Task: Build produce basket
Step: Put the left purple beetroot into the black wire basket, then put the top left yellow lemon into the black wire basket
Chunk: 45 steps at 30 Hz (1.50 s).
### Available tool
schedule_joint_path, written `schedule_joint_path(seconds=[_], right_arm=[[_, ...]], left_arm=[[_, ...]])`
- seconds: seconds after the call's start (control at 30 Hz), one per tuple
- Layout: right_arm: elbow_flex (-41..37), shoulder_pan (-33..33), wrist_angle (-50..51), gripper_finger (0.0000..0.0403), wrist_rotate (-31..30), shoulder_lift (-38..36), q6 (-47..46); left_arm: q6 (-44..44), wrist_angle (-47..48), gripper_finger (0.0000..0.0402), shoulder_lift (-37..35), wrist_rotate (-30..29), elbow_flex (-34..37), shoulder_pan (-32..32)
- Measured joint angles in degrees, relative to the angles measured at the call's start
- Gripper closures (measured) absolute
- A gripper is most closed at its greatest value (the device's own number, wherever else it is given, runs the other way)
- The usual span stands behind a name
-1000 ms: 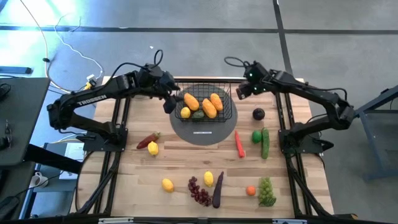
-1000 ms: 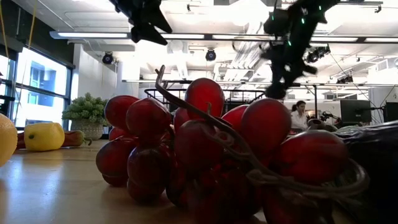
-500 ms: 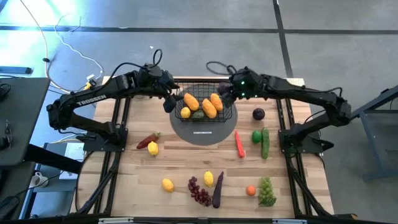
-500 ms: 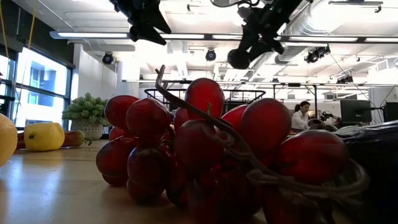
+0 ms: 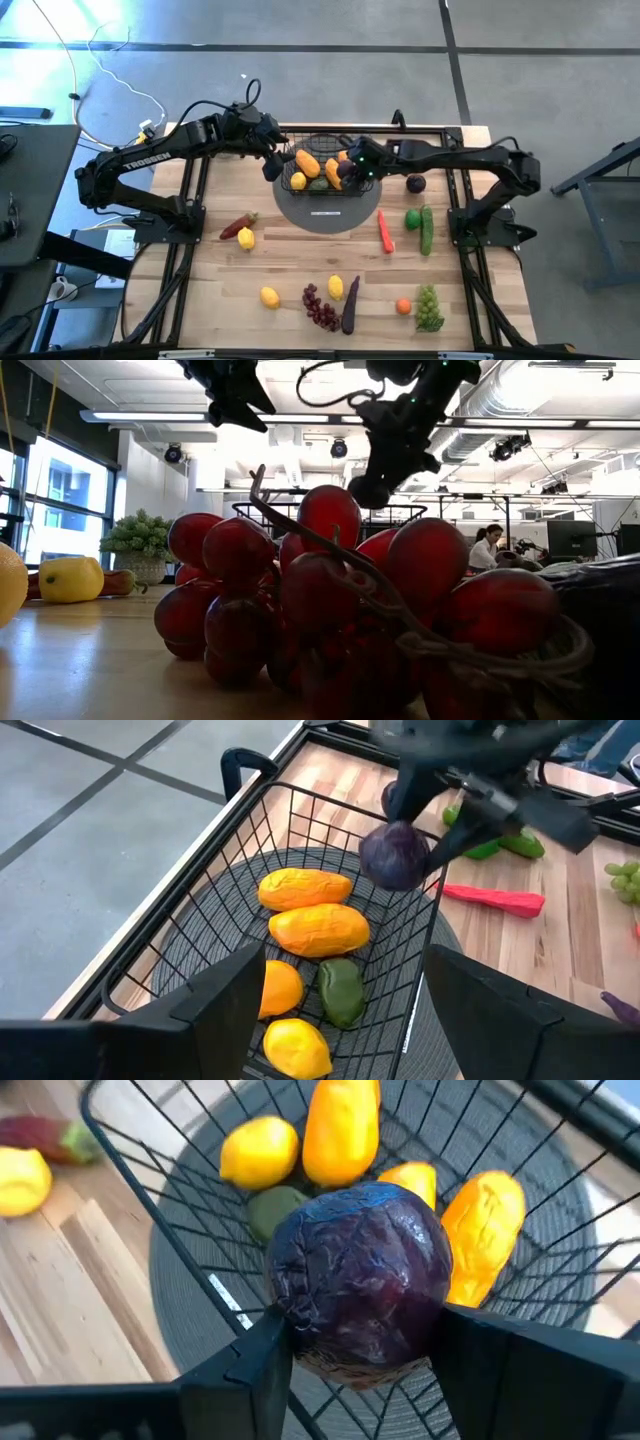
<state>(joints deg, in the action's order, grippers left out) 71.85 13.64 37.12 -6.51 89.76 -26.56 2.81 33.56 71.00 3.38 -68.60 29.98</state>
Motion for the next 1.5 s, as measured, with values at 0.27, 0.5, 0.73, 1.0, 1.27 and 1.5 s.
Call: schedule_joint_path(seconds=[0.27,0.5,0.73,1.0,1.27,1.5], right_arm=[[0.0,0.2,0.0,0.0192,2.7,2.9,-1.5],[0.0,0.2,1.7,0.0177,3.2,4.6,-1.2],[0.3,1.3,3.5,0.0129,3.1,4.7,-1.9],[5.2,2.8,9.8,0.0121,3.2,4.7,-1.7],[8.8,2.8,11.3,0.0121,1.6,4.6,-3.2],[9.1,1.7,12.0,0.0121,2.5,4.6,-7.0]], left_arm=[[0.0,0.0,0.0139,0.0,0.0,0.0,0.0],[0.0,0.0,0.0139,0.0,0.0,0.0,0.0],[0.0,0.1,0.0139,0.0,0.5,0.0,0.0],[0.0,2.8,0.0139,-1.0,1.1,0.0,0.0],[-0.2,8.5,0.0139,-5.5,1.5,0.0,-0.4],[-8.6,18.9,0.0139,-7.8,5.6,0.0,-0.9]])
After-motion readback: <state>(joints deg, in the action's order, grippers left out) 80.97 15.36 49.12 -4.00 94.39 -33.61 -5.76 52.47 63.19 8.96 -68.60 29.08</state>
